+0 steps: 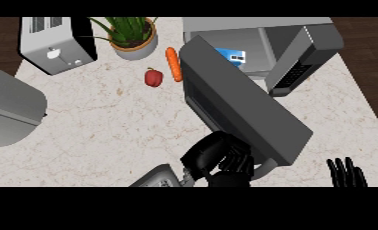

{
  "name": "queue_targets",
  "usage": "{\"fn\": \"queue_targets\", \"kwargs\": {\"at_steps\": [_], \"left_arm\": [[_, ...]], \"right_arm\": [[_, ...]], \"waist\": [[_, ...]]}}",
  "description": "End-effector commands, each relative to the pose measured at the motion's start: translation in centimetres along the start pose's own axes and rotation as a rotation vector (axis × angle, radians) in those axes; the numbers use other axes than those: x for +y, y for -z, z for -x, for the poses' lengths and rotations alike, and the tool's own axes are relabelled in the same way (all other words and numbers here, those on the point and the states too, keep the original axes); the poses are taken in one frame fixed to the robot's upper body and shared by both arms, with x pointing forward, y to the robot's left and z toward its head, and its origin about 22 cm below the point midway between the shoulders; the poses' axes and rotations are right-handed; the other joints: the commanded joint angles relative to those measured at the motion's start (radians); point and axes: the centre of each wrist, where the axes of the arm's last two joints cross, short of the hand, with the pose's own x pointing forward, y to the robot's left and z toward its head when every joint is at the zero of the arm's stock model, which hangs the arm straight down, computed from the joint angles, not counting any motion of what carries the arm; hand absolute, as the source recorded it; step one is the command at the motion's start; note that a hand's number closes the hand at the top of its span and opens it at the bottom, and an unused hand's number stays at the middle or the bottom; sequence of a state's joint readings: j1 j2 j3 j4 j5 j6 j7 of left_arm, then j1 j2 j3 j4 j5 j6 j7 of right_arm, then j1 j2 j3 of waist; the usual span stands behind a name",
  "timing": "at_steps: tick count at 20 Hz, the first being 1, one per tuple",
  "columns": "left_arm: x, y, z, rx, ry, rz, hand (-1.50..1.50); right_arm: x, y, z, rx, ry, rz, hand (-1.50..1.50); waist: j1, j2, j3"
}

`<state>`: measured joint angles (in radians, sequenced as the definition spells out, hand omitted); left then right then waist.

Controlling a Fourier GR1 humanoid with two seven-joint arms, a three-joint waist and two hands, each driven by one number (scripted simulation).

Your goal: Pick up the milk, place it into the microwave and close the microwave

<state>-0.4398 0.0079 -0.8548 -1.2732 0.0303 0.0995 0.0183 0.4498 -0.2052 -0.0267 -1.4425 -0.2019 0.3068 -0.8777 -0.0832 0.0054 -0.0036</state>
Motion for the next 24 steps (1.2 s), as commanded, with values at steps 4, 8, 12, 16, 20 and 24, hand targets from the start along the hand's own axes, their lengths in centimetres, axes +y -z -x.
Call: {"fn": "queue_targets", "kwargs": {"at_steps": [4, 8, 12, 16, 20, 24], "left_arm": [[-1.8, 1.3, 0.8, 0.033, -0.034, -0.069, 1.5], [0.4, 2.6, -0.2, -0.039, -0.103, -0.175, -1.5], [1.5, 3.4, -0.7, -0.072, -0.122, -0.269, -1.5], [3.3, 4.5, -0.8, -0.066, -0.129, -0.394, 1.5], [4.8, 5.5, -1.8, -0.104, -0.151, -0.442, 1.5], [6.1, 6.1, -2.2, -0.125, -0.216, -0.489, 1.5]], "right_arm": [[1.2, 1.4, -2.6, -0.076, 0.091, -0.124, -1.5], [1.3, 3.0, -4.0, -0.11, 0.097, -0.154, -1.5], [2.2, 4.1, -4.7, -0.116, 0.107, -0.202, -1.5], [2.2, 3.8, -5.6, -0.105, 0.133, -0.223, -1.5], [2.3, 4.4, -6.3, -0.107, 0.16, -0.253, -1.5], [3.0, 4.6, -7.0, -0.115, 0.193, -0.292, -1.5]], "waist": [[-0.058, 0.011, 0.0], [-0.091, 0.022, -0.003], [-0.131, 0.032, -0.005], [-0.151, 0.035, -0.003], [-0.174, 0.048, -0.003], [-0.211, 0.059, -0.004]]}}
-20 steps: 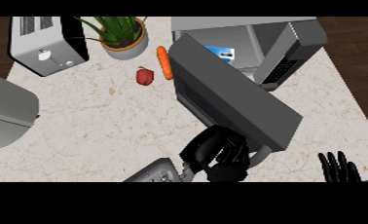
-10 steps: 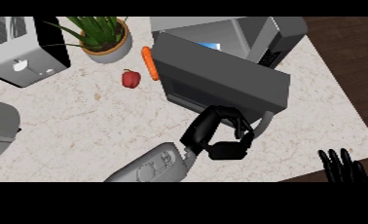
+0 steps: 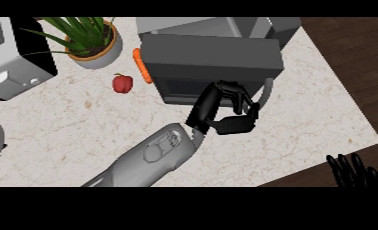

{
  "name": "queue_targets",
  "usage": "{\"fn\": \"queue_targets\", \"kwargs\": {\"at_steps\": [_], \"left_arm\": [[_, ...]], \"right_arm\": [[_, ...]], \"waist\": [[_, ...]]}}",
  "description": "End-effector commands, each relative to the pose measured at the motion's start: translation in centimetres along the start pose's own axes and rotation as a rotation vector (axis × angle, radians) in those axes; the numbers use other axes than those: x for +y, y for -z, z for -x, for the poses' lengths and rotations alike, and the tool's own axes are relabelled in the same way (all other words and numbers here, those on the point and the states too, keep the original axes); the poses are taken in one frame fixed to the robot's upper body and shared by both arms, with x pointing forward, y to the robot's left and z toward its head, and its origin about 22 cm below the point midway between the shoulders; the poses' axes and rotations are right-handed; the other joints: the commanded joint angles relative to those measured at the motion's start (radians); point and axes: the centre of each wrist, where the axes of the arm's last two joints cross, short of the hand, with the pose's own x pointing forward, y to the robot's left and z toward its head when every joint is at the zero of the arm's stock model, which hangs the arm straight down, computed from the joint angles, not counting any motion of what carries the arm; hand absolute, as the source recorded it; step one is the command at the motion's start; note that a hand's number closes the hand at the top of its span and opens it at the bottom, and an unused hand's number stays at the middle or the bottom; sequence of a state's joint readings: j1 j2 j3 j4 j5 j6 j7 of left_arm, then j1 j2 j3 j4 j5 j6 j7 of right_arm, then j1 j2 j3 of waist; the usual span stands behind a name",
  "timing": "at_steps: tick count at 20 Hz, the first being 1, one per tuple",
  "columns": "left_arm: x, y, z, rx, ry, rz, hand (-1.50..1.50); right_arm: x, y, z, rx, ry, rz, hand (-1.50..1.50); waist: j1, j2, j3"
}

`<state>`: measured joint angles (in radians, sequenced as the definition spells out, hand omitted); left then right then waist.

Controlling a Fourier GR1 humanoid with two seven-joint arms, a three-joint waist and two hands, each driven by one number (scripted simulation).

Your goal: Pick up the milk, place it into the microwave and close the microwave

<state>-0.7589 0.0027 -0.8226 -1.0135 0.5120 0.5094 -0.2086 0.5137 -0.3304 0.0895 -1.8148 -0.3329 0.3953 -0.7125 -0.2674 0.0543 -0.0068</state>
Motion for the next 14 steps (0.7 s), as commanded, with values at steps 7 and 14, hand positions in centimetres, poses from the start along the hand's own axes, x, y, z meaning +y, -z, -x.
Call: {"fn": "queue_targets", "kwargs": {"at_steps": [7, 14], "left_arm": [[2.0, 3.4, -1.3, -0.041, -0.052, -0.098, 1.5], [3.1, 5.1, -1.9, -0.066, -0.053, -0.13, 1.5]], "right_arm": [[0.3, 0.9, -1.7, -0.026, 0.056, -0.052, -1.5], [0.3, 1.5, -2.9, -0.04, 0.065, -0.095, -1.5]], "waist": [[-0.062, 0.022, 0.002], [-0.094, 0.031, 0.003]]}}
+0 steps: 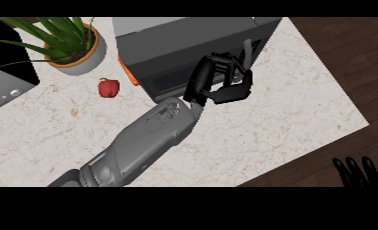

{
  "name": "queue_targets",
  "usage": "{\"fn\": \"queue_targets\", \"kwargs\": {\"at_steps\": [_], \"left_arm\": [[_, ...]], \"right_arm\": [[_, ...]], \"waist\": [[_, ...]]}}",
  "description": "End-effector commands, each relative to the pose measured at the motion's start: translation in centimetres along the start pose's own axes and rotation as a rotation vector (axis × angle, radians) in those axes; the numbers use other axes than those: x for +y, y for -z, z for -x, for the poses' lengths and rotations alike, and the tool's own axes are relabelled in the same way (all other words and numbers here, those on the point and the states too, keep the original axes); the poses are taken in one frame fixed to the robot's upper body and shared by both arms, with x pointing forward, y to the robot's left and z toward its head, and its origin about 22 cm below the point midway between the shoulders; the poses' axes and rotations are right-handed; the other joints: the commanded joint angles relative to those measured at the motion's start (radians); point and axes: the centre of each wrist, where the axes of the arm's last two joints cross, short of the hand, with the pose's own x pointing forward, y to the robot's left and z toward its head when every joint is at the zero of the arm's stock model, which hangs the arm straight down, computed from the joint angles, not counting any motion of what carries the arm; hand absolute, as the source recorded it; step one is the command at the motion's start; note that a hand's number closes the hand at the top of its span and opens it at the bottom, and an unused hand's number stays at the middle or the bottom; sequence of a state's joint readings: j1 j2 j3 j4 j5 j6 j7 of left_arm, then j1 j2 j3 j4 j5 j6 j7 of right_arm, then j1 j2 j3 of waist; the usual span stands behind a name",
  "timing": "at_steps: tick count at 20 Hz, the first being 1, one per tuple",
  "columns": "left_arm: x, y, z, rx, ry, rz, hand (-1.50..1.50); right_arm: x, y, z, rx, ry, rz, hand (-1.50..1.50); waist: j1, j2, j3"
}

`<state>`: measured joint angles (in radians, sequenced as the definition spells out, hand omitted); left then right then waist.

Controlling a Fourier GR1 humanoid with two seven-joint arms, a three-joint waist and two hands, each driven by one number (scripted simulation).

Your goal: Pick up the milk, place it into the microwave and close the microwave

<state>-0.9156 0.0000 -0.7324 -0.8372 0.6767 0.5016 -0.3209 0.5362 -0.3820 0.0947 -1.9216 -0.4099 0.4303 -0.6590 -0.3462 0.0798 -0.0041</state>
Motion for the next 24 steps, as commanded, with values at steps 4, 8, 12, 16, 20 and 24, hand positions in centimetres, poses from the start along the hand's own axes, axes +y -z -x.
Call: {"fn": "queue_targets", "kwargs": {"at_steps": [4, 8, 12, 16, 20, 24], "left_arm": [[0.7, 1.9, -1.0, -0.03, -0.012, -0.04, 1.5], [0.7, 1.7, -0.5, -0.036, -0.018, -0.033, 1.5], [0.9, 2.0, -0.7, -0.047, -0.035, -0.057, 1.5], [0.9, 1.8, -0.3, -0.051, -0.018, -0.059, 1.5], [1.1, 1.9, -0.2, -0.067, -0.023, -0.075, 1.5], [1.1, 2.0, -0.1, -0.062, -0.03, -0.073, 1.5]], "right_arm": [[0.1, 0.1, -0.8, -0.003, 0.045, -0.044, -1.5], [0.1, 0.9, -1.6, -0.035, 0.048, -0.066, -1.5], [-0.1, 1.2, -2.6, -0.031, 0.021, -0.085, -1.5], [0.0, 1.7, -2.9, -0.058, 0.04, -0.102, -1.5], [0.2, 1.2, -3.1, -0.038, 0.074, -0.088, -1.5], [0.5, 1.1, -3.3, -0.039, 0.103, -0.09, -1.5]], "waist": [[-0.027, 0.005, 0.003], [-0.026, 0.007, 0.002], [-0.039, 0.006, 0.001], [-0.042, 0.011, 0.004], [-0.049, 0.012, 0.004], [-0.054, 0.013, 0.005]]}}
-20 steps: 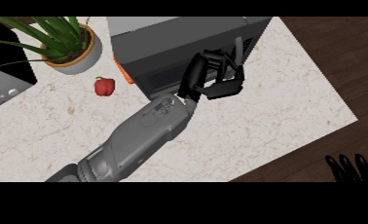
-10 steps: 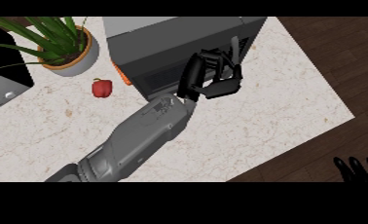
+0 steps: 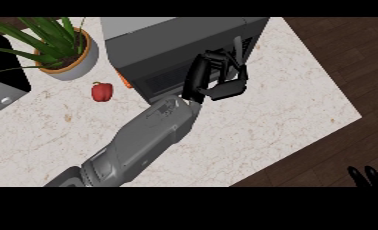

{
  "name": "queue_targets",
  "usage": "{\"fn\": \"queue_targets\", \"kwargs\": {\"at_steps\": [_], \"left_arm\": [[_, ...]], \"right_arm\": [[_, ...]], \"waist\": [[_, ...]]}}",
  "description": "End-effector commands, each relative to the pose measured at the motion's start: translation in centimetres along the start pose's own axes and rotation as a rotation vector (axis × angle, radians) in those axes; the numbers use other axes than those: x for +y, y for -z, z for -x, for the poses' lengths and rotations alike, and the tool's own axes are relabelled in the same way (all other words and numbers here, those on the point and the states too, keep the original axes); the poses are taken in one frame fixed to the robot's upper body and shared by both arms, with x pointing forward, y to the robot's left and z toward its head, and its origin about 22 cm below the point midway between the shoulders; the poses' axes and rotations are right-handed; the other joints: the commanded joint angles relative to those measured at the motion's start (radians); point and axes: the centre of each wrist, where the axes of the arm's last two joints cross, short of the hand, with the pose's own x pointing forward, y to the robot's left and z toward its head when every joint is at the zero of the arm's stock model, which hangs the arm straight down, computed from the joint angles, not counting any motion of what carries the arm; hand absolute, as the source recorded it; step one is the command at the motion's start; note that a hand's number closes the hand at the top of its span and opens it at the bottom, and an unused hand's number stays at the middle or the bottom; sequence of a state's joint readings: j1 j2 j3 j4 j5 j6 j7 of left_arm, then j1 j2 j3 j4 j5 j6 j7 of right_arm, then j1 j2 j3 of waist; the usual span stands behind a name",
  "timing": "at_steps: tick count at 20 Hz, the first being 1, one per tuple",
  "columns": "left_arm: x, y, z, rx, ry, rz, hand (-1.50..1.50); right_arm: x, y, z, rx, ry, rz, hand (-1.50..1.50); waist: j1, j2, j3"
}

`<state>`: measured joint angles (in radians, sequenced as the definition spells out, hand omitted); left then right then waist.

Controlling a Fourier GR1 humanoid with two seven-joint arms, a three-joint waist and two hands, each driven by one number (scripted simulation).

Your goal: Pick up the milk, place it into the microwave and close the microwave

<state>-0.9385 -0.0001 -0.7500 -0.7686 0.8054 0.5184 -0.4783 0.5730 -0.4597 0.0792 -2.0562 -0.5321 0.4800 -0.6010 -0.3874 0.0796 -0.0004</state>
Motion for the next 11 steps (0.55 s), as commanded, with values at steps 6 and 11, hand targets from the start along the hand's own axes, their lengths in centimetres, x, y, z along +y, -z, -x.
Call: {"fn": "queue_targets", "kwargs": {"at_steps": [6, 11], "left_arm": [[0.5, 2.0, -0.9, -0.001, 0.012, -0.024, 1.5], [0.4, 1.7, -0.6, -0.001, 0.007, -0.018, 1.5]], "right_arm": [[0.2, -0.2, -0.9, 0.007, 0.038, -0.019, -1.5], [-0.1, 0.2, -1.5, 0.01, 0.034, -0.048, -1.5]], "waist": [[-0.017, 0.01, 0.001], [-0.021, 0.014, 0.001]]}}
